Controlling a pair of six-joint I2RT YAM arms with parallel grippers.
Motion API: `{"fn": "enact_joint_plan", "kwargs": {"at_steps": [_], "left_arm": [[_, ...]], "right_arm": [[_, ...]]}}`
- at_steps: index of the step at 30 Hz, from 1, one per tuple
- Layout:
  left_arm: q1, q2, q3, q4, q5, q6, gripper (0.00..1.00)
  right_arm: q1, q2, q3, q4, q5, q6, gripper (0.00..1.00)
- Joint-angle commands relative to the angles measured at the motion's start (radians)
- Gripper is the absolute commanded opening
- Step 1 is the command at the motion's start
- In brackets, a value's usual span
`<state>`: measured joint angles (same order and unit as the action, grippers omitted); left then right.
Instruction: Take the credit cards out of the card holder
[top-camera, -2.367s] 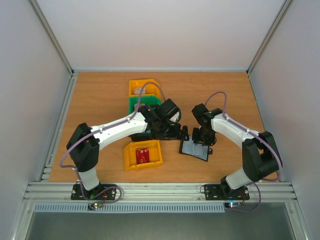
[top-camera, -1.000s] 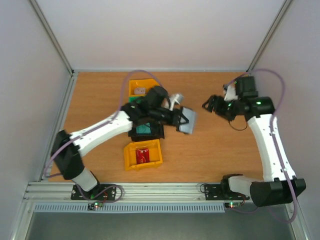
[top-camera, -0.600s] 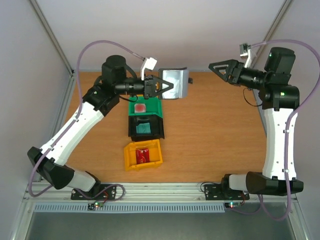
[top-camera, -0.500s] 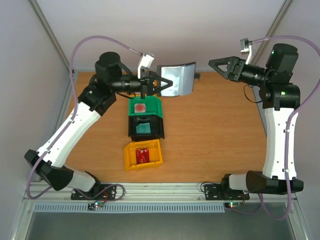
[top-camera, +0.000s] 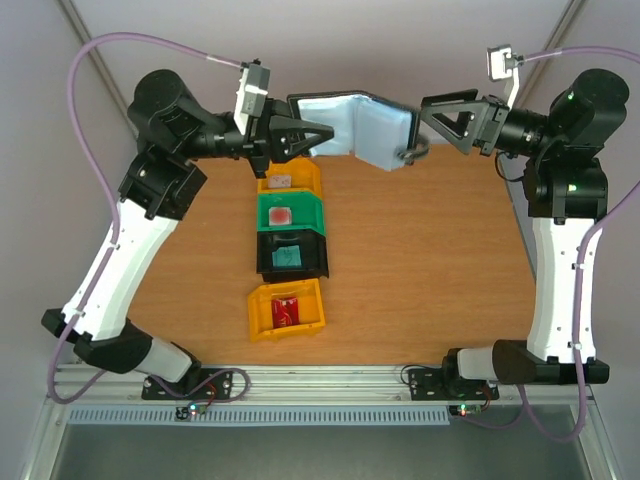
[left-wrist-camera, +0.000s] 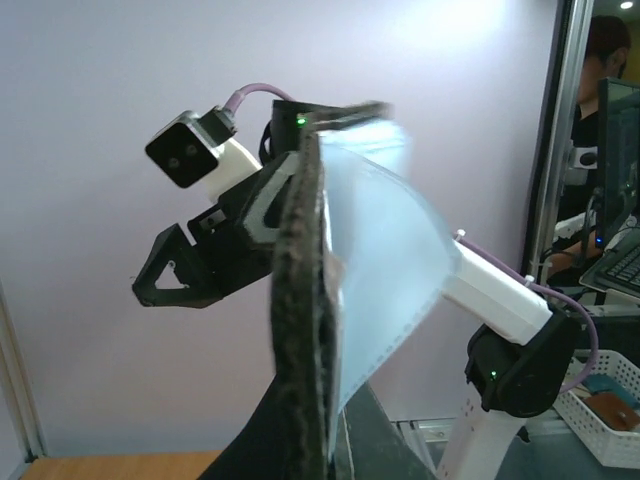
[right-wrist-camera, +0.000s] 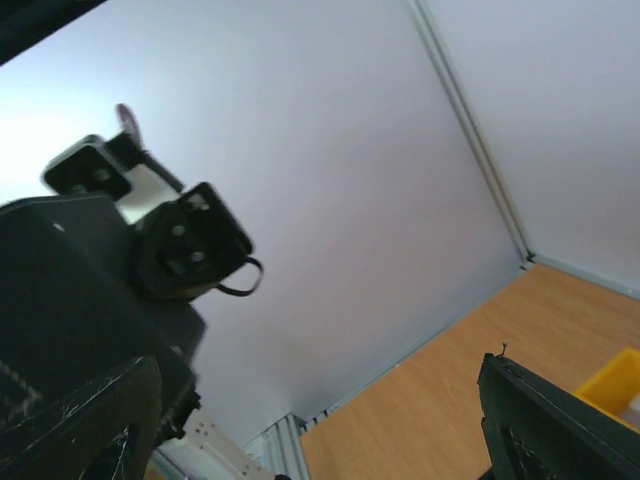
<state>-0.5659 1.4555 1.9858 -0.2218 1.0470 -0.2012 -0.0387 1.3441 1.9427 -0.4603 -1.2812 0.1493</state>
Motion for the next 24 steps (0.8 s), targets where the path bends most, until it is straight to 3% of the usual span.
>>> {"fn": "enact_joint_plan", "kwargs": {"at_steps": [1, 5, 8, 12, 15, 18, 20, 22, 24], "left_arm": [[0.003, 0.056, 0.056, 0.071, -0.022, 0.009, 0.0], [0.0, 0.081, 0.087, 0.084, -0.049, -0.019, 0.0], [-0.002, 0.091, 0.115, 0.034, -0.09, -0.047, 0.0], [-0.051, 0.112, 0.232, -0.328, -0.451, 0.003, 0.0], [-0.072, 0.105, 0.254, -0.488, -0.567, 0.069, 0.0], [-0.074, 0.046, 0.142, -0.416, -0.535, 0.052, 0.0], [-0.078, 0.016, 0.091, -0.341, -0.51, 0.032, 0.0], [-0.082, 0.021, 0.099, -0.328, -0.495, 0.02, 0.0], [-0.082, 0.03, 0.114, -0.331, -0.496, 0.016, 0.0]], "right_arm": [[0.033, 0.017, 0.059, 0.171, -0.075, 0.132, 0.87], [0.068, 0.02, 0.067, 0.153, -0.108, 0.119, 0.87], [0.068, 0.014, 0.107, -0.081, -0.063, -0.065, 0.87], [0.08, 0.025, 0.184, -0.282, 0.203, -0.207, 0.86], [0.138, 0.01, 0.209, -0.379, 0.37, -0.321, 0.85], [0.172, -0.014, 0.175, -0.358, 0.394, -0.344, 0.86], [0.184, -0.002, 0.165, -0.344, 0.341, -0.324, 0.77], [0.195, 0.022, 0.184, -0.328, 0.283, -0.305, 0.68], [0.195, 0.037, 0.193, -0.292, 0.2, -0.292, 0.7]]}}
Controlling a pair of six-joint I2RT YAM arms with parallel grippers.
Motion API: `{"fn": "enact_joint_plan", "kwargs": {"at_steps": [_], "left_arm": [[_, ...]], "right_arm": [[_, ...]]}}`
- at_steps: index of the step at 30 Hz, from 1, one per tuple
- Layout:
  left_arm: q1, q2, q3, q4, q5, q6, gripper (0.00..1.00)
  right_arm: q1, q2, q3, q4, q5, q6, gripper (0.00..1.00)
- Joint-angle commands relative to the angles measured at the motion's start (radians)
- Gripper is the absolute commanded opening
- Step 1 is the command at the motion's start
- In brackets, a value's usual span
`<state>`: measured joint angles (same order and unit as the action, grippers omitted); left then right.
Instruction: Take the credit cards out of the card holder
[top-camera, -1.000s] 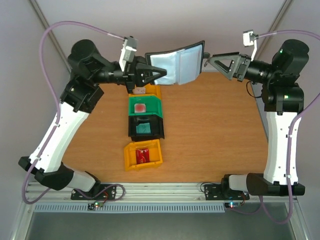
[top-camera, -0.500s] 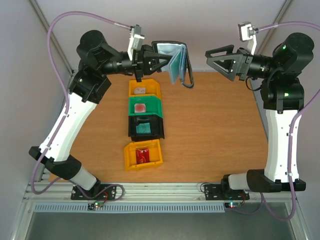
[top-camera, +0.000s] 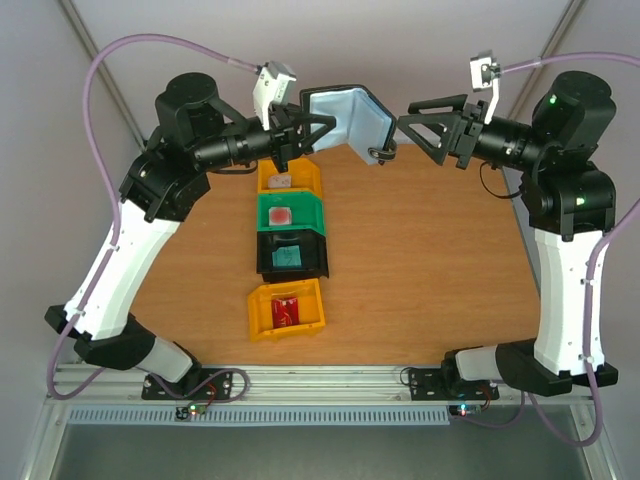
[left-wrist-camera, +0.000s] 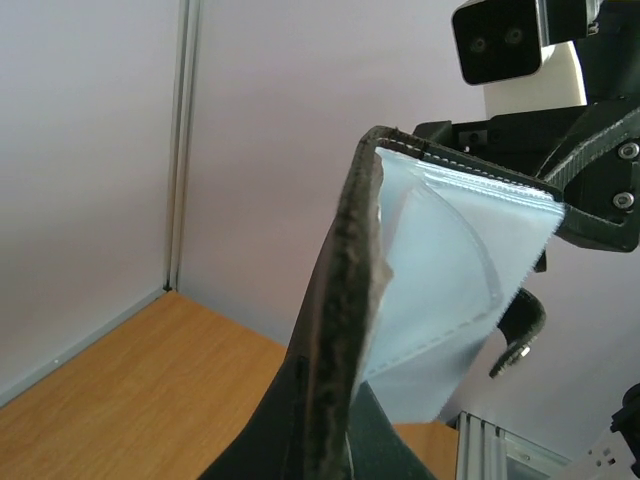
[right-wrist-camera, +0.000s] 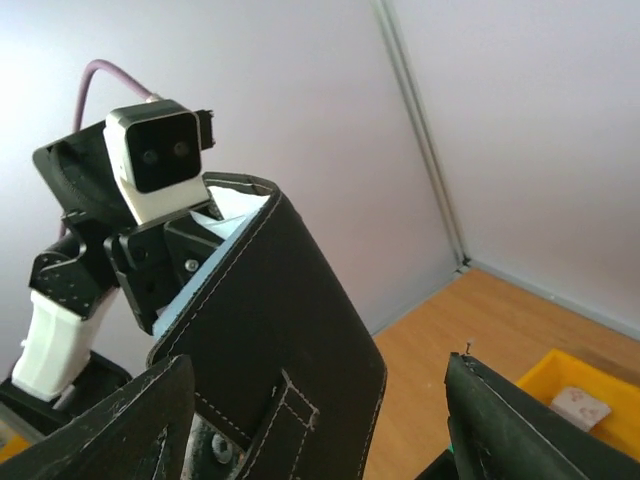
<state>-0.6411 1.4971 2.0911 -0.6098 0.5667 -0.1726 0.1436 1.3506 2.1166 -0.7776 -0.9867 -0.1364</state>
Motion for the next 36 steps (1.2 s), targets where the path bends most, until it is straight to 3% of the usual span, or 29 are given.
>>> {"fn": "enact_joint_plan", "kwargs": {"at_steps": [1, 5, 12, 15, 18, 20, 22, 31, 36], "left_arm": [[-0.005, -0.01, 0.013, 0.057, -0.014, -0.006, 0.0], [-0.006, -0.012, 0.016, 0.069, -0.001, 0.008, 0.0], [-0.002, -0.027, -0.006, 0.086, -0.006, 0.021, 0.0], [-0.002, -0.029, -0.012, 0.102, 0.017, 0.019, 0.0], [-0.003, -0.032, -0.016, 0.118, 0.036, 0.013, 0.0], [-0.004, -0.03, -0.014, 0.122, 0.04, 0.009, 0.0], [-0.004, -0.029, -0.011, 0.124, 0.039, 0.005, 0.0], [-0.005, -0.023, -0.006, 0.115, 0.026, -0.005, 0.0], [-0.005, -0.021, -0.003, 0.104, 0.01, -0.002, 0.0]], "right_arm": [[0.012, 0.035, 0.02, 0.036, -0.145, -0.007, 0.74], [-0.045, 0.036, 0.02, -0.066, -0.274, -0.049, 0.81], [-0.082, 0.065, 0.129, -0.216, -0.296, -0.136, 0.82], [-0.069, 0.076, 0.148, -0.233, -0.215, -0.145, 0.76], [-0.065, 0.051, 0.121, -0.176, -0.117, -0.154, 0.63], [-0.065, 0.054, 0.103, -0.129, -0.103, -0.128, 0.53], [-0.052, 0.068, 0.105, -0.13, -0.105, -0.12, 0.51], [0.016, 0.044, 0.058, -0.147, -0.165, -0.161, 0.74], [0.016, 0.027, 0.064, -0.249, -0.138, -0.253, 0.78]]}}
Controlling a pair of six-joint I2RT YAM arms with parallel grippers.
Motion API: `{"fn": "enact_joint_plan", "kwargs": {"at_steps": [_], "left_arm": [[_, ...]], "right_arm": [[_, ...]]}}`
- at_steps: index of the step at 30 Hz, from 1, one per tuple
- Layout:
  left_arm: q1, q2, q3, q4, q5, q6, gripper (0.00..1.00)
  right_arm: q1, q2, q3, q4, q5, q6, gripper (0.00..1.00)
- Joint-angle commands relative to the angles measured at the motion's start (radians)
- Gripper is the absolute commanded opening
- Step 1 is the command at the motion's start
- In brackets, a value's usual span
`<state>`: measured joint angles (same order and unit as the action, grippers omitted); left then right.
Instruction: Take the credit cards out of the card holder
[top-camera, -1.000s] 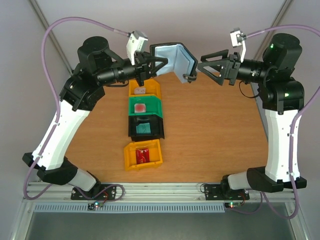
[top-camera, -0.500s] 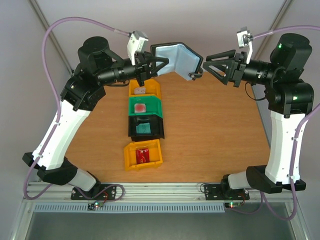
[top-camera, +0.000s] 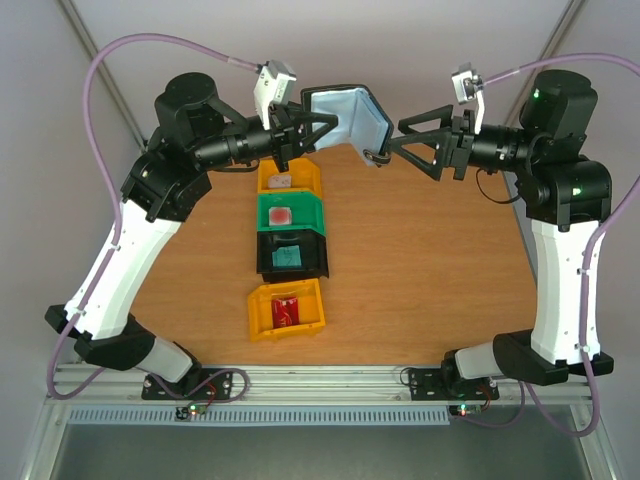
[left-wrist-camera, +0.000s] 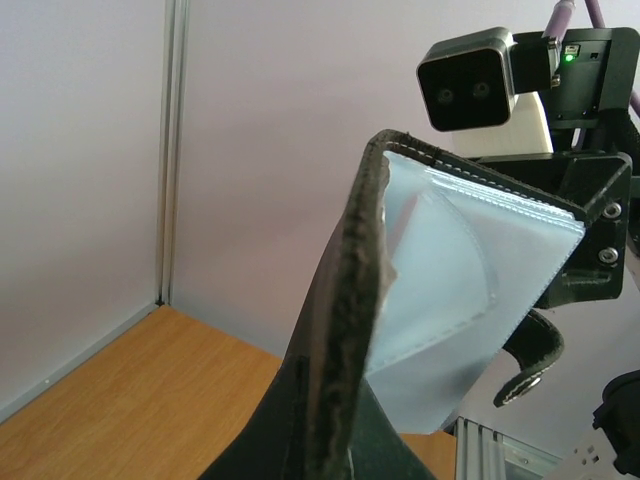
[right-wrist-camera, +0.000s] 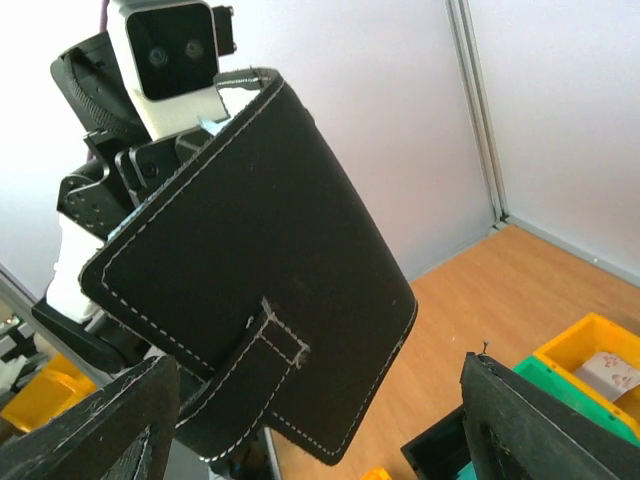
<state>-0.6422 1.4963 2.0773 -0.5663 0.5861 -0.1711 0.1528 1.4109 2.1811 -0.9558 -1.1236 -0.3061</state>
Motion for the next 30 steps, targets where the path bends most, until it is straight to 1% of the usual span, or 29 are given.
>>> {"fn": "enact_joint_plan", "kwargs": {"at_steps": [1, 4, 5, 6, 8, 11, 17, 22, 25, 26, 30], "left_arm": [[-0.004, -0.019, 0.012, 0.057, -0.01, 0.0, 0.0], [-0.004, -0.019, 0.01, 0.054, -0.007, 0.005, 0.0], [-0.004, -0.019, 0.01, 0.055, -0.005, 0.005, 0.0], [-0.004, -0.019, 0.01, 0.057, -0.002, 0.005, 0.0], [-0.003, -0.019, 0.009, 0.06, 0.003, 0.004, 0.0], [-0.003, -0.018, 0.007, 0.059, 0.001, 0.002, 0.0], [-0.004, -0.012, 0.016, 0.049, 0.0, 0.009, 0.0], [-0.004, -0.011, 0.013, 0.049, 0.003, 0.007, 0.0], [-0.004, -0.009, 0.013, 0.051, 0.003, 0.005, 0.0], [-0.004, -0.008, 0.012, 0.051, 0.003, 0.005, 0.0], [-0.004, -0.005, 0.01, 0.048, -0.003, -0.004, 0.0]], "right_arm": [[0.007, -0.038, -0.001, -0.081, 0.0, -0.089, 0.78], [0.007, -0.035, 0.002, -0.107, -0.003, -0.085, 0.77], [0.007, -0.03, 0.004, -0.125, 0.004, -0.086, 0.75], [0.007, -0.028, 0.005, -0.129, 0.03, -0.085, 0.71], [0.007, -0.028, 0.005, -0.082, 0.05, -0.067, 0.62], [0.007, -0.018, 0.007, 0.011, 0.052, -0.014, 0.61], [0.007, -0.008, 0.003, 0.073, 0.102, 0.021, 0.55], [0.036, 0.006, 0.004, 0.095, 0.164, 0.018, 0.54], [0.064, 0.013, -0.002, 0.092, 0.187, 0.004, 0.51], [0.072, 0.017, -0.002, 0.088, 0.188, 0.001, 0.52], [0.11, 0.026, 0.0, 0.063, 0.19, -0.014, 0.61]]}}
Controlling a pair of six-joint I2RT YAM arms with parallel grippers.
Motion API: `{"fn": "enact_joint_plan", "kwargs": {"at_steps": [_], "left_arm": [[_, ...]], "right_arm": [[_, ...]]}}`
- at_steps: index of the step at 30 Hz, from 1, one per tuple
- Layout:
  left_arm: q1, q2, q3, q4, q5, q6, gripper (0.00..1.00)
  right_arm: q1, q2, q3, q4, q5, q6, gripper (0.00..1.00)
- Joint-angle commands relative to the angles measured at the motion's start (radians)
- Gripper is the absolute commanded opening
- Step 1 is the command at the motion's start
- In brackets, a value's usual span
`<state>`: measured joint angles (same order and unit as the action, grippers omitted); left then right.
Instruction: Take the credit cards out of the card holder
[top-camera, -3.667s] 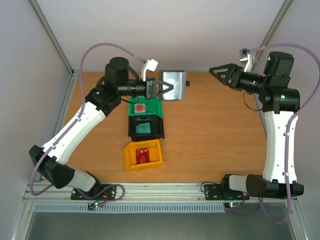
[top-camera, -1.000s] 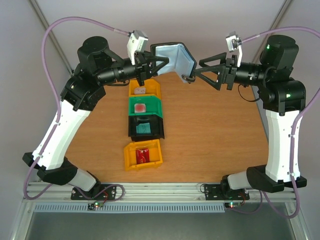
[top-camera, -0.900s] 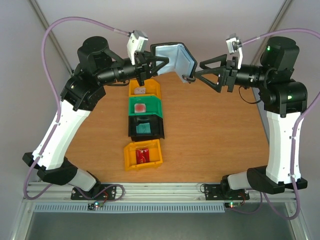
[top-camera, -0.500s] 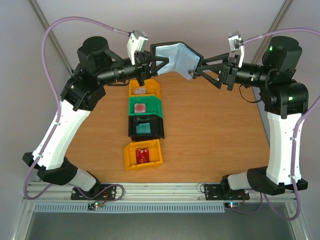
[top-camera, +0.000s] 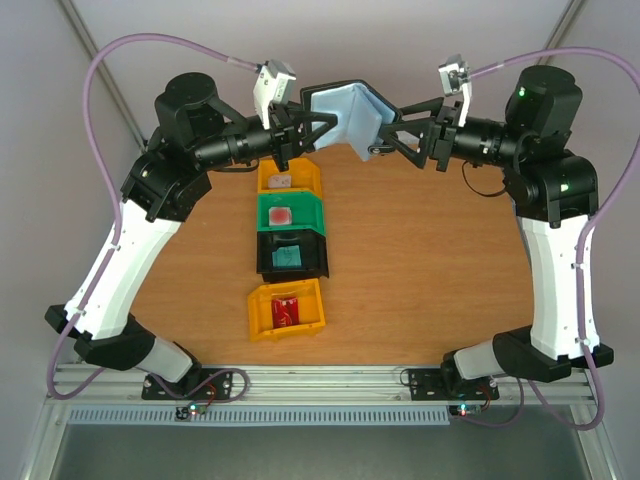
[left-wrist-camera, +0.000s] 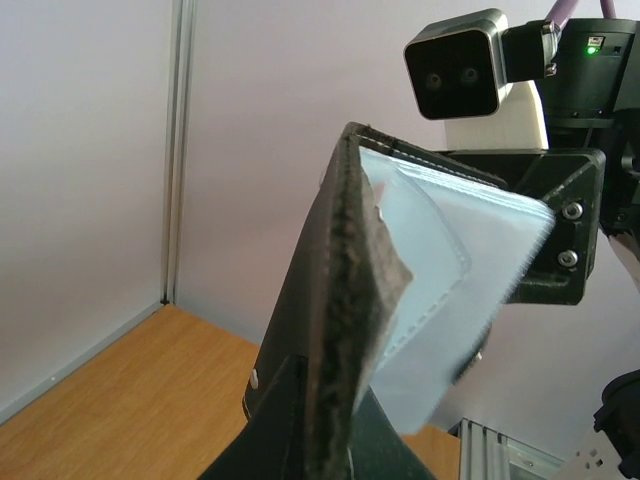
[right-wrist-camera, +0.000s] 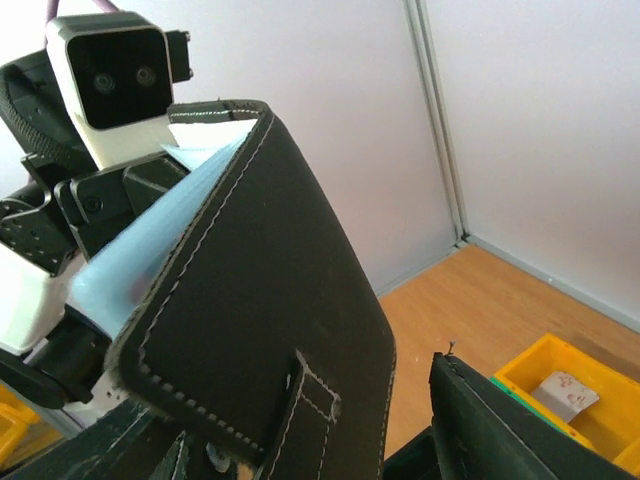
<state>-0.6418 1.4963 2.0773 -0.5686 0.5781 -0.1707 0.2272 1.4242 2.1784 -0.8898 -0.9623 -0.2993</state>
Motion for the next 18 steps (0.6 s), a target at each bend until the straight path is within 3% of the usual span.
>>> {"fn": "enact_joint_plan", "kwargs": {"at_steps": [1, 7, 18], "left_arm": [[-0.004, -0.006, 0.009, 0.05, 0.003, -0.005, 0.0], [-0.003, 0.0, 0.023, 0.007, -0.049, 0.003, 0.0], [-0.003, 0.001, 0.026, -0.003, -0.053, 0.01, 0.0]], "right_arm": [[0.044, 0.013, 0.002, -0.008, 0.032, -0.021, 0.63], [0.057, -0.002, 0.006, -0.079, 0.03, -0.035, 0.75], [0.058, -0.008, 0.035, -0.162, 0.049, -0.097, 0.77]]}}
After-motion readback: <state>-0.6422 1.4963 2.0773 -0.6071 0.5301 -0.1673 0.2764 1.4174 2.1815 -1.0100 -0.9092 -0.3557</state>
